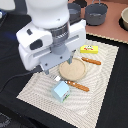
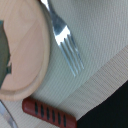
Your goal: Interact with the objects in diverse but meaningful ways.
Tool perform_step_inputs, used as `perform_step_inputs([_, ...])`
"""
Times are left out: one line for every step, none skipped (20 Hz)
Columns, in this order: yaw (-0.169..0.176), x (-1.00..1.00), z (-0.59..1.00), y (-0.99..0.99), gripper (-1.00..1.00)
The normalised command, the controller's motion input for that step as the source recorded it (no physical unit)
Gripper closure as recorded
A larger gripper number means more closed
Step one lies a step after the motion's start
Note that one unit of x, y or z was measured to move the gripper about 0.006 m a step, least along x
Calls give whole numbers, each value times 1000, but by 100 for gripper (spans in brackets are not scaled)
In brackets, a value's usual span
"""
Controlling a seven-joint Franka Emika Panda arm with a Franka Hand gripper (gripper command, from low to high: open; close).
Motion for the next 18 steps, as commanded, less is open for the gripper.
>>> perform_step_inputs([48,557,109,-489,-100])
perform_step_inputs([45,574,163,-471,-100])
perform_step_inputs([48,569,160,-466,-100])
perform_step_inputs([50,569,140,-437,-100])
perform_step_inputs([70,511,126,-431,-100])
perform_step_inputs([75,466,80,-494,-100])
perform_step_inputs([96,389,40,-500,-100])
perform_step_inputs([101,371,26,-511,-100])
perform_step_inputs([113,329,29,-494,-100])
perform_step_inputs([105,354,63,-506,-100])
perform_step_inputs([88,400,77,-529,-100])
perform_step_inputs([60,466,86,-549,-100])
perform_step_inputs([50,500,74,-540,-100])
perform_step_inputs([49,511,40,-566,-100])
perform_step_inputs([39,509,6,-583,-100])
perform_step_inputs([33,514,0,-571,-100])
perform_step_inputs([26,557,0,-509,-100])
perform_step_inputs([25,531,0,-514,-100])
